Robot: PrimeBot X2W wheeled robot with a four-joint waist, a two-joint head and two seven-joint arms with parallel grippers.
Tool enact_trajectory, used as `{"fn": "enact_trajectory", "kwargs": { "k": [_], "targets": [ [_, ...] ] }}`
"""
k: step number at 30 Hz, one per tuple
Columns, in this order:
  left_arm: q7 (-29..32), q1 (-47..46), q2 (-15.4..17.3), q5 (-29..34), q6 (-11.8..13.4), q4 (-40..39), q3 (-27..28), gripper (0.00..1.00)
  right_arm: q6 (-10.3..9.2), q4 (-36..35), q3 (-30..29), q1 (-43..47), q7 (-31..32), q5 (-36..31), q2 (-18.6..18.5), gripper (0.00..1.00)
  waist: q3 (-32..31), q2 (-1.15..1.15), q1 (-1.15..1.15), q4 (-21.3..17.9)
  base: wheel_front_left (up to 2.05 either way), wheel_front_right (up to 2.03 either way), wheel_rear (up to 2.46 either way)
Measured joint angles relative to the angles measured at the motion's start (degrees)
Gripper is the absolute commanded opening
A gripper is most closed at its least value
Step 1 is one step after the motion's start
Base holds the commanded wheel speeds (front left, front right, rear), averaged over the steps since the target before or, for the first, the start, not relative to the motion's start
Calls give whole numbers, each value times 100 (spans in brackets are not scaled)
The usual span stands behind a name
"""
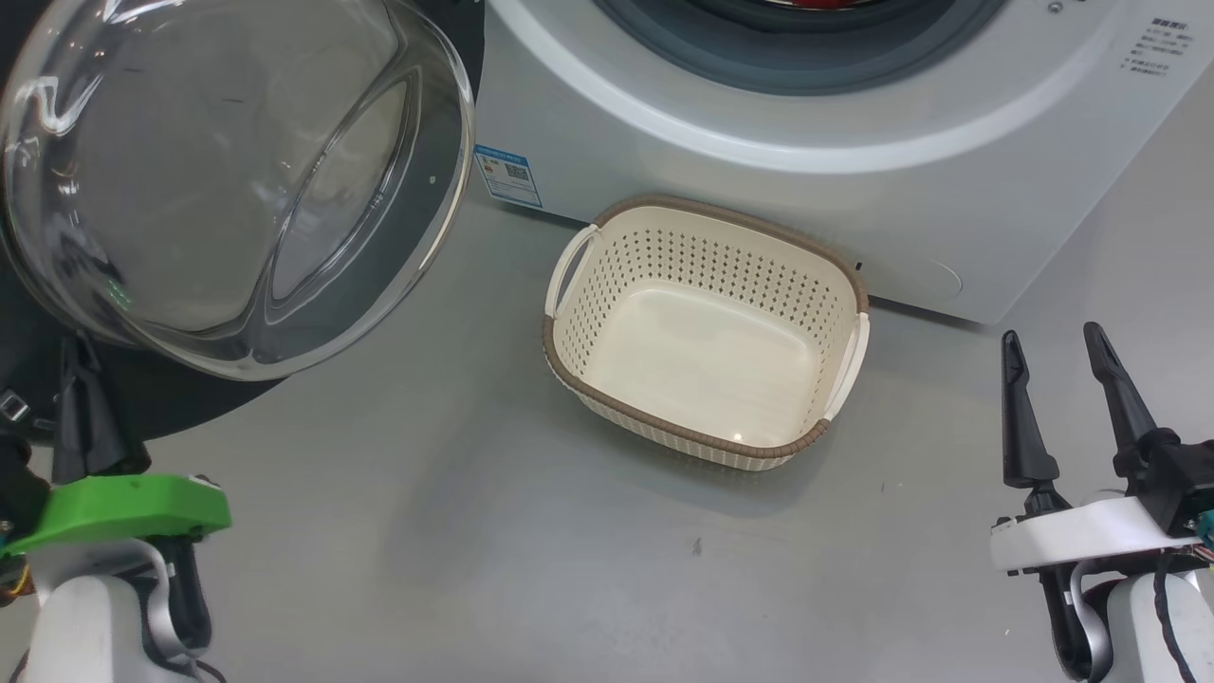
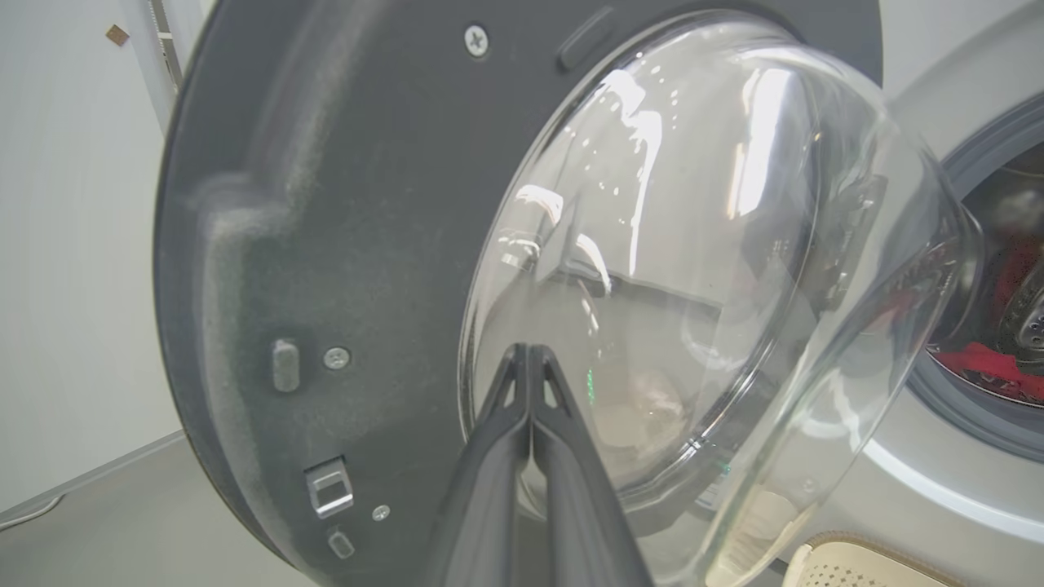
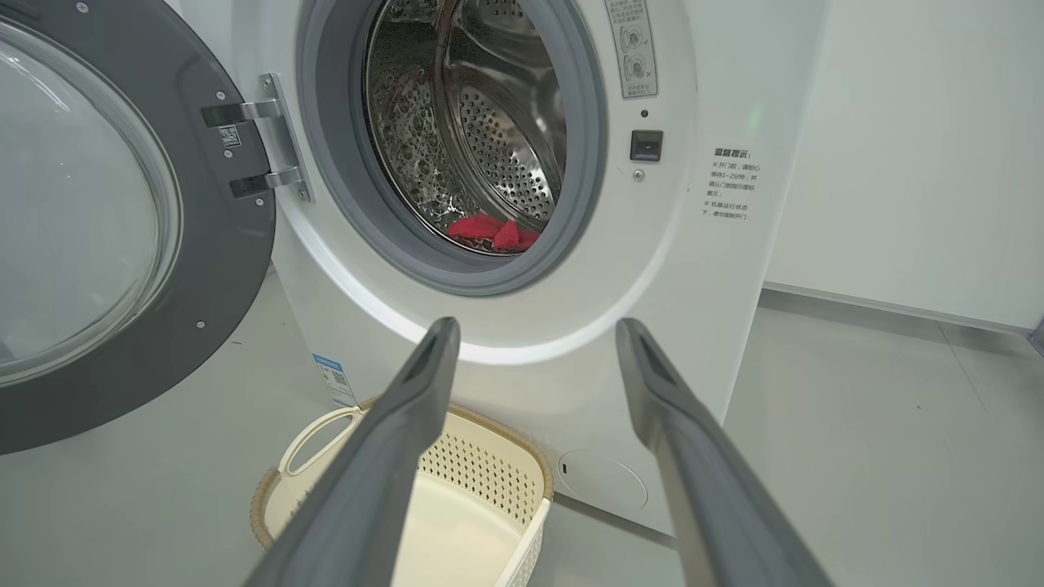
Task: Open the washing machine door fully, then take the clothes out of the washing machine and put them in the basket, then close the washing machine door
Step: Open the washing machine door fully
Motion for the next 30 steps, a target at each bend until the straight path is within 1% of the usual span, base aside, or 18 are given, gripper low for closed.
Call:
{"fn": "enact_trajectory", "kwargs": {
  "k": [2,4,5,8,11,13,14,15,16,17,23,26,30],
  "targets": [
    [0,102,-25,36,-85,-131,-134,0,0,15,32,8,0,8,10,100,-55,0,0,-28,0,0,0],
    [0,144,-31,74,-103,-165,-204,8,1,29,43,12,-1,8,15,100,-81,0,0,-43,0,0,0],
    [0,189,-40,111,-156,-204,-268,14,1,45,55,23,-1,9,16,100,-109,0,0,-59,0,0,0],
    [0,325,-38,200,-332,-288,-563,16,4,64,89,80,0,16,25,100,-188,0,0,-116,0,0,0],
    [0,466,-36,303,-449,-301,-817,30,5,92,140,96,-1,19,37,100,-263,0,0,-187,0,0,0],
    [0,564,-34,345,-523,-311,-942,43,5,112,181,98,0,31,48,100,-314,0,0,-242,0,0,0],
    [0,597,-34,345,-550,-313,-982,57,5,123,207,101,0,46,51,100,-339,0,0,-272,0,0,0],
    [0,628,-33,345,-556,-315,-1007,86,5,135,226,103,0,64,55,100,-364,0,0,-303,0,0,0],
    [0,661,-32,346,-581,-330,-1029,99,7,144,238,109,0,68,59,100,-390,0,0,-336,0,0,0],
    [0,681,-29,350,-598,-339,-1060,100,7,149,248,120,0,68,65,100,-415,0,0,-369,0,0,0],
    [0,795,-19,446,-703,-394,-1228,100,7,180,319,229,0,78,97,100,-560,0,0,-587,0,0,0],
    [0,861,-18,494,-708,-403,-1318,100,7,186,374,234,-1,105,101,100,-627,0,0,-709,0,0,0],
    [0,970,-11,500,-756,-417,-1368,100,20,189,505,242,0,116,111,100,-717,0,0,-939,0,0,0]
  ]
}}
